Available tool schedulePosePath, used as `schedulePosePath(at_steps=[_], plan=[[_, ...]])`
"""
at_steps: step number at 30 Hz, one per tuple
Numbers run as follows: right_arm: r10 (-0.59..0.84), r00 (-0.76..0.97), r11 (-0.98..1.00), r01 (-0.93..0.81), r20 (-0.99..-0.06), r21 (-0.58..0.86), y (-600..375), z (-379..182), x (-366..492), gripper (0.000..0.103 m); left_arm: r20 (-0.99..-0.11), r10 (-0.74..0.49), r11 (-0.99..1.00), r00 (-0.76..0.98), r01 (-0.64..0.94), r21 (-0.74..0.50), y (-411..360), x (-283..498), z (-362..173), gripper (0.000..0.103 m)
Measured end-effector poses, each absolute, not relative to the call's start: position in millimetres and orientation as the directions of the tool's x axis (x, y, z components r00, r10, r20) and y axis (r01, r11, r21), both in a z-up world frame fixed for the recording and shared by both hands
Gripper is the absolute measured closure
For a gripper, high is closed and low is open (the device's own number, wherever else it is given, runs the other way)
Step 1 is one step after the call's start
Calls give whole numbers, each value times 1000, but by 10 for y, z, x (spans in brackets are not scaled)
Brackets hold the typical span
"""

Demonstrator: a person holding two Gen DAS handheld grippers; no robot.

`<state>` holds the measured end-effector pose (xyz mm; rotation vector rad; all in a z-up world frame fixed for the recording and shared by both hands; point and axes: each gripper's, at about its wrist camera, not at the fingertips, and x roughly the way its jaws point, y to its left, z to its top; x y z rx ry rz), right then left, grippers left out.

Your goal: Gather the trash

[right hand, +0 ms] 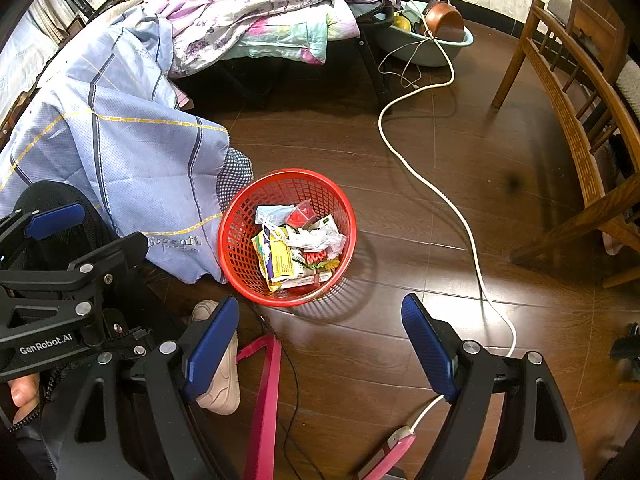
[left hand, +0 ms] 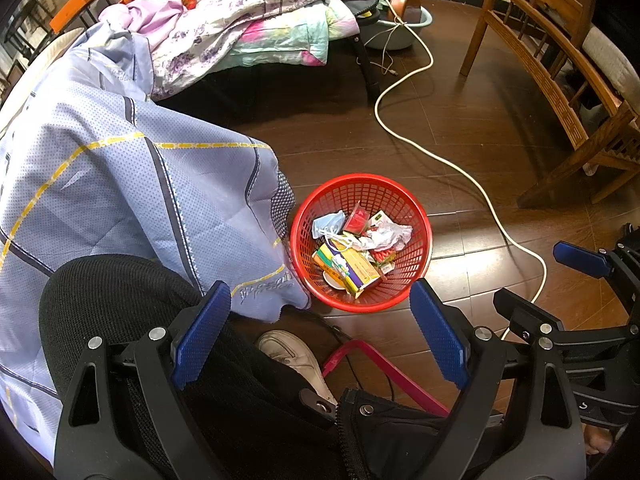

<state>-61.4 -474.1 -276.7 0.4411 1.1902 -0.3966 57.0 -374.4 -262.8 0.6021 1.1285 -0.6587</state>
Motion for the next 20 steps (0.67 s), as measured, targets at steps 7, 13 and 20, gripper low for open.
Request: schedulePosePath(at_steps=[7,13,20], plan=[[-61,321,848,517,-945,121,-4716,-2771,-608,21,-945,-167,667,282,738,103,-3756,569,-2633,15],[-58,321,847,517,-945,124,-4703,-2776,-602,21,-946,-158,669,282,735,108,-3747,538,-2657,15],[-58,322,848,516,-945,124,-4728,-2777,-604,21,-946,-166,668,280,737,101,-3743,553,-2638,15]])
